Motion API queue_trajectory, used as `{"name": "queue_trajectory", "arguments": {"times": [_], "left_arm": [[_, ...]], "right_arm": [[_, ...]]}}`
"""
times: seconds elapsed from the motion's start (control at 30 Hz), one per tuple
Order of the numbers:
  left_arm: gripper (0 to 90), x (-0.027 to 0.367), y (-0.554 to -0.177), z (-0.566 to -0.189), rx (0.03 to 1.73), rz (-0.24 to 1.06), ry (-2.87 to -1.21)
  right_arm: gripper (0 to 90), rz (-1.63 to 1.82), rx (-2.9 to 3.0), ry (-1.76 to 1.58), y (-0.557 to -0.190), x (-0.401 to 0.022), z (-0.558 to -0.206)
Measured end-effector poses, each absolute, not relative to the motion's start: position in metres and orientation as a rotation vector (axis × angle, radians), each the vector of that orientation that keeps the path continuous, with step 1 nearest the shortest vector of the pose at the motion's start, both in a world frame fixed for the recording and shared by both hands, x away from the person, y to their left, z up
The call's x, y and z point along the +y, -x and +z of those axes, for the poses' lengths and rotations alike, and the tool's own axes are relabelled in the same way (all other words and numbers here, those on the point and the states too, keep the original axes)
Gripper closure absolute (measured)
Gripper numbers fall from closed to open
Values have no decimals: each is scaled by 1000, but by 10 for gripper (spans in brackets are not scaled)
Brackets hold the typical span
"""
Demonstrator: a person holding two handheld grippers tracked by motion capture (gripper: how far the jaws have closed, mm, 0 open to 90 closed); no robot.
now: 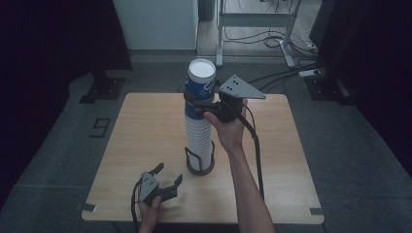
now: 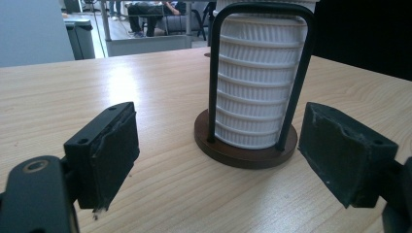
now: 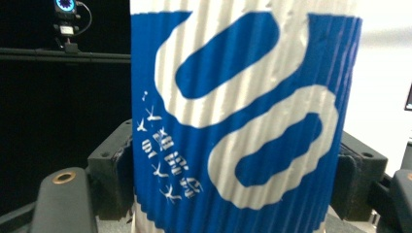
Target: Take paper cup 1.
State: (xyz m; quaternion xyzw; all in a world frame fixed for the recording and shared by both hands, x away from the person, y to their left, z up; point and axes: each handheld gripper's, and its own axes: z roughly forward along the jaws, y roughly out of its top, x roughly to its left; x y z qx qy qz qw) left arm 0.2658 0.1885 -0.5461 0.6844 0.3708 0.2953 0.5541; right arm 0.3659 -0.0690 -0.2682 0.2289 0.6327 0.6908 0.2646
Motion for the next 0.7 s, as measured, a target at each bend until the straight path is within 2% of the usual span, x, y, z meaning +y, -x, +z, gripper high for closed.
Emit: {"name": "queue_trajectory", "arguments": {"times": [0.7], "left_arm": [[144,188,-266,-546,875,697,-1618]], "right_arm": [[220,1908,1630,-577,-357,-79,-241]]}}
